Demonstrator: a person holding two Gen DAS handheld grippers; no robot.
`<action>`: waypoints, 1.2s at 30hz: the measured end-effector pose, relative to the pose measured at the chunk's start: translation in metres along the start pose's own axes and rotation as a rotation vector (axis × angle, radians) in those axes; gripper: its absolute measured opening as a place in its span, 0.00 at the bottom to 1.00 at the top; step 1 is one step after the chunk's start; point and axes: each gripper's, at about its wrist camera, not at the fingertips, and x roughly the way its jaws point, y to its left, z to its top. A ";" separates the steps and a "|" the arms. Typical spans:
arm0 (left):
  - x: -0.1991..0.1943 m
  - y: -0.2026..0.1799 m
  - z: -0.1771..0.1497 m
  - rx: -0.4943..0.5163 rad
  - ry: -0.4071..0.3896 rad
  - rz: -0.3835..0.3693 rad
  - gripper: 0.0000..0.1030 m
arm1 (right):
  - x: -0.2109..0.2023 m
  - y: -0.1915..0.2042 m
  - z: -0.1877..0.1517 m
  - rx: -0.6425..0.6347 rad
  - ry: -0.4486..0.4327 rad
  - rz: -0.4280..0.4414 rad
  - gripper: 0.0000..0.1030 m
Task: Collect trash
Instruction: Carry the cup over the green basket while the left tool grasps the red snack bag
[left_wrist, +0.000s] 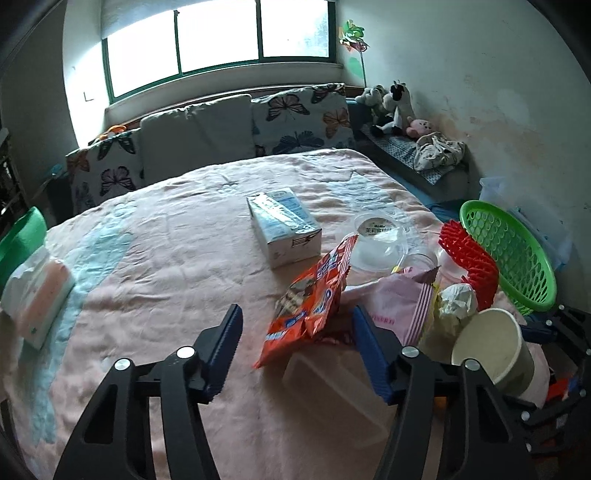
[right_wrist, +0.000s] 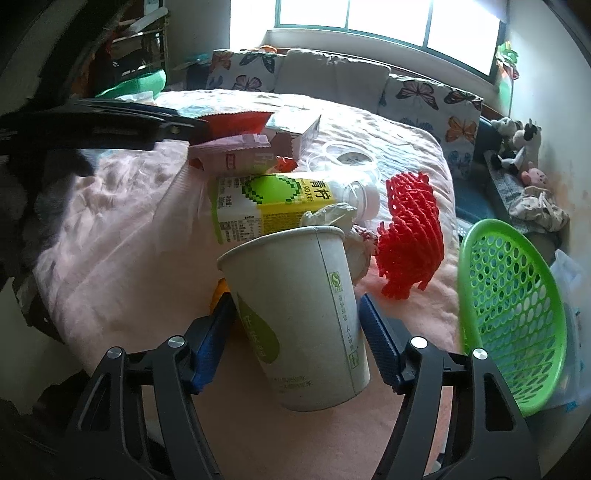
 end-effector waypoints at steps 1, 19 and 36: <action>0.003 0.000 0.000 -0.001 0.002 -0.019 0.53 | -0.002 0.000 0.000 0.001 -0.003 0.001 0.66; -0.009 0.020 0.005 -0.054 -0.049 -0.099 0.08 | -0.043 -0.017 -0.008 0.118 -0.082 -0.013 0.66; -0.087 -0.041 0.048 0.009 -0.172 -0.279 0.08 | -0.063 -0.142 -0.030 0.292 -0.100 -0.256 0.66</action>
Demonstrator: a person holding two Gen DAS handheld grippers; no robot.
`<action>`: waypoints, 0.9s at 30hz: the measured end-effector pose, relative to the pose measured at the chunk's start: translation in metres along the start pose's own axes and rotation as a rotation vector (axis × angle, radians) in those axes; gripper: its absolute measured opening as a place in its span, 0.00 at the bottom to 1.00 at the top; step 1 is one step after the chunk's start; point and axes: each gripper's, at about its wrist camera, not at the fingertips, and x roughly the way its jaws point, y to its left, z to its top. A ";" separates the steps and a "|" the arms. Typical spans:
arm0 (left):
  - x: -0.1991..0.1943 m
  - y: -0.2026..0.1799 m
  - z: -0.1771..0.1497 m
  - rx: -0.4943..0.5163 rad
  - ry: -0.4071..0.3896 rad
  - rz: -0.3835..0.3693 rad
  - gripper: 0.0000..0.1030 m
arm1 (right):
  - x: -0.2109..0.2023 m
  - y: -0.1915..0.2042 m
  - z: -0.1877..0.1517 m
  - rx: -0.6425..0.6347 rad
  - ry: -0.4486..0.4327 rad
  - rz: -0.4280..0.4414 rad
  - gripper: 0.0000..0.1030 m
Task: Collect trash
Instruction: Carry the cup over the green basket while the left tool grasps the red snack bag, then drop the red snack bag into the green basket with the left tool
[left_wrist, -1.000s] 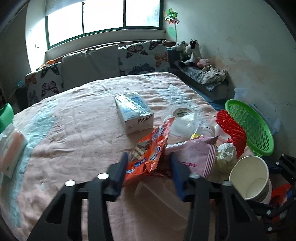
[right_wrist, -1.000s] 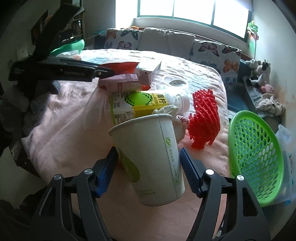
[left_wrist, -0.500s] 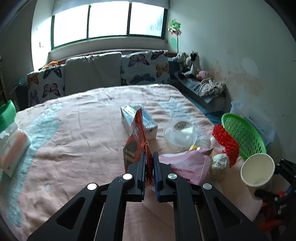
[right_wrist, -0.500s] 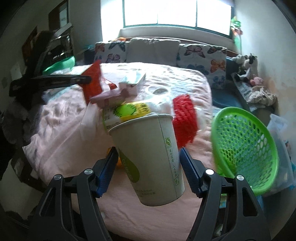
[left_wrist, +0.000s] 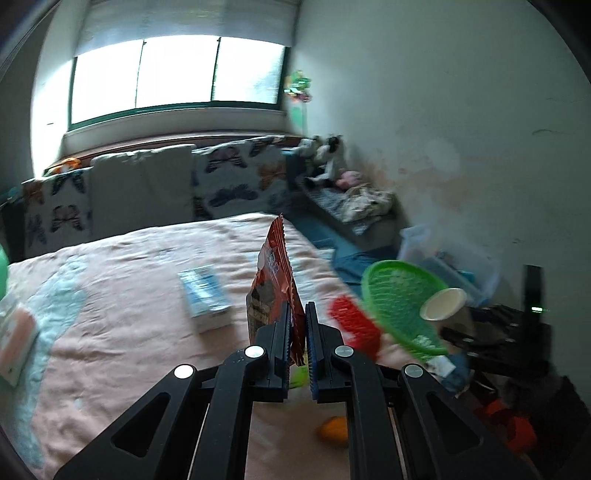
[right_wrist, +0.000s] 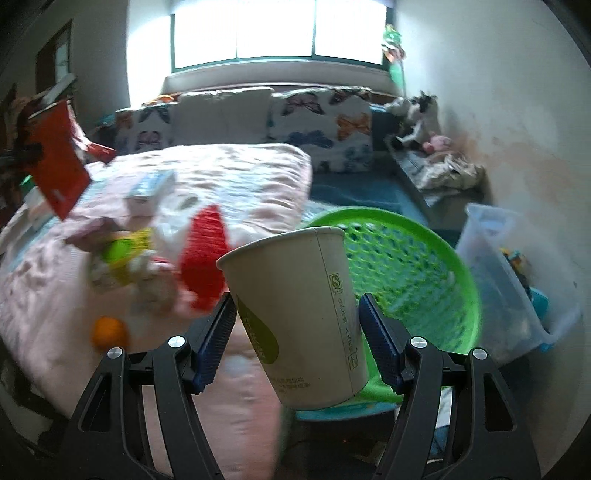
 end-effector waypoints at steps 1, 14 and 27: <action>0.004 -0.009 0.002 0.008 0.003 -0.016 0.08 | 0.004 -0.007 -0.001 0.010 0.002 -0.009 0.66; 0.078 -0.090 0.018 0.069 0.092 -0.112 0.08 | 0.059 -0.083 -0.010 0.142 0.062 -0.024 0.73; 0.147 -0.145 0.022 0.117 0.189 -0.185 0.08 | 0.023 -0.103 -0.021 0.161 -0.013 -0.061 0.78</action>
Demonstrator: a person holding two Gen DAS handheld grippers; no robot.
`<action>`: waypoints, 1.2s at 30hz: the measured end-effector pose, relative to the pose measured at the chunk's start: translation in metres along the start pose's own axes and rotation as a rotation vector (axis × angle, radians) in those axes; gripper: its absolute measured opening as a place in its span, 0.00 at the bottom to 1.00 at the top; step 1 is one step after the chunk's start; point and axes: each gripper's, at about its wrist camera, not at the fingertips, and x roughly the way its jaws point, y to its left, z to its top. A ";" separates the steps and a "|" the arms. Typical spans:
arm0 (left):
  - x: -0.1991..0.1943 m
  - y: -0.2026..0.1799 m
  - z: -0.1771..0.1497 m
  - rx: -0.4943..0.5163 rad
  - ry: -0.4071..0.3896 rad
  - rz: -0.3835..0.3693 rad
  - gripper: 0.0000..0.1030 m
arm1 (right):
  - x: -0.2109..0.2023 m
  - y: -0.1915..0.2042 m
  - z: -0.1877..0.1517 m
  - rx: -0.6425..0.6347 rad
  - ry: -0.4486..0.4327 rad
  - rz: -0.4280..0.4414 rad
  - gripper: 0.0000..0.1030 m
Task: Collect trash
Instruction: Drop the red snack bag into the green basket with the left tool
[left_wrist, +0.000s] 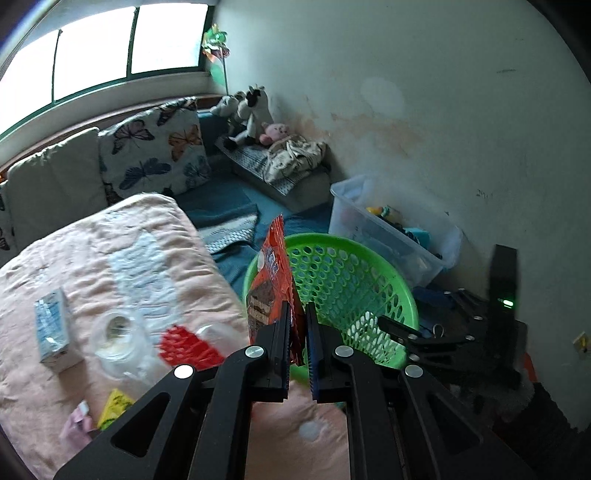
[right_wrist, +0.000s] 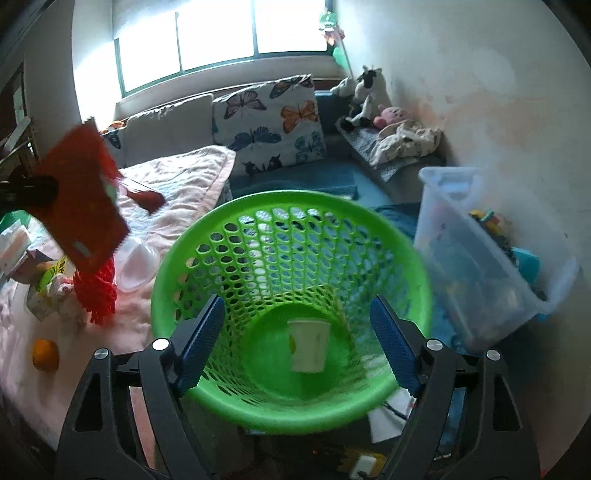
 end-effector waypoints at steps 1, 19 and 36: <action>0.005 -0.003 0.001 0.002 0.007 -0.007 0.08 | -0.006 -0.002 -0.002 -0.001 -0.007 -0.006 0.79; 0.065 -0.034 0.001 0.016 0.105 -0.058 0.10 | -0.036 -0.021 -0.032 0.060 -0.024 -0.012 0.79; 0.045 -0.018 -0.014 -0.016 0.080 -0.025 0.40 | -0.040 0.001 -0.034 0.049 -0.016 0.023 0.79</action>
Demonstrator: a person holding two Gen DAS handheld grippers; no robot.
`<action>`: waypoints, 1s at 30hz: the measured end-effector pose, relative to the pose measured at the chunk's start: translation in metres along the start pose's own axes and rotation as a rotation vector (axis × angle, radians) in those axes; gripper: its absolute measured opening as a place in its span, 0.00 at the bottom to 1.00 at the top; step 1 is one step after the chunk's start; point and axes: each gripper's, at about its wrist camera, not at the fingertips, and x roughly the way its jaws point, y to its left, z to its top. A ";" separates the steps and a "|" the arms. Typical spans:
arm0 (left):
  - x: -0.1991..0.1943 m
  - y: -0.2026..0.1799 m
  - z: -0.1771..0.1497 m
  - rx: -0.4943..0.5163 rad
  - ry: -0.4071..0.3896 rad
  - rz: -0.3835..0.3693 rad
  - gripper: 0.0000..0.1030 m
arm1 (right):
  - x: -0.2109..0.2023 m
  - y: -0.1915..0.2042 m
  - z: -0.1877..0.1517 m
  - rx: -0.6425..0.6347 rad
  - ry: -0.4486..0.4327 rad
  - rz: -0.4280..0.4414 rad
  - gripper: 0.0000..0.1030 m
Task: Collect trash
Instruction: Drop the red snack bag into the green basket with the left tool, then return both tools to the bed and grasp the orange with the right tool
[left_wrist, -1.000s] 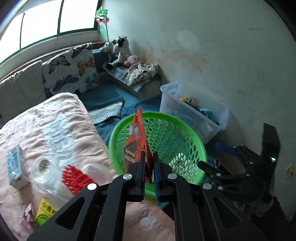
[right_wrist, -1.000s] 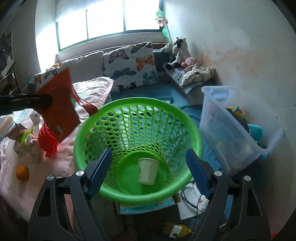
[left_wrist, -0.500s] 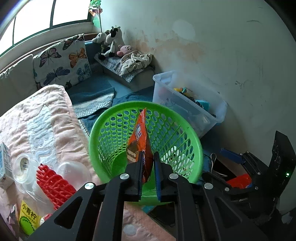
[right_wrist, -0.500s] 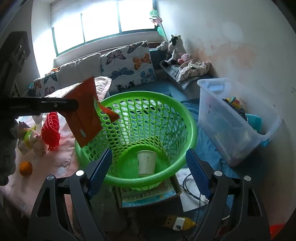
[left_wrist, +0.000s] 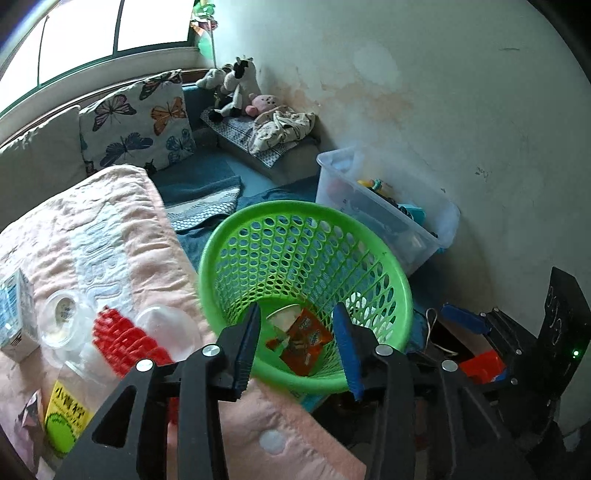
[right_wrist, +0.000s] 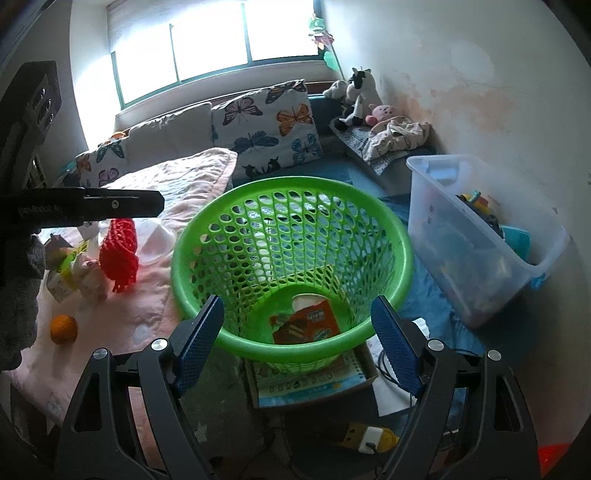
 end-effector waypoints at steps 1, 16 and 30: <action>-0.004 0.002 -0.002 -0.006 -0.003 0.002 0.40 | -0.001 0.002 0.000 -0.001 -0.001 0.004 0.79; -0.080 0.050 -0.042 -0.075 -0.088 0.155 0.53 | -0.009 0.064 0.003 -0.066 -0.009 0.100 0.82; -0.141 0.121 -0.097 -0.238 -0.136 0.276 0.55 | -0.002 0.143 -0.007 -0.164 0.030 0.246 0.82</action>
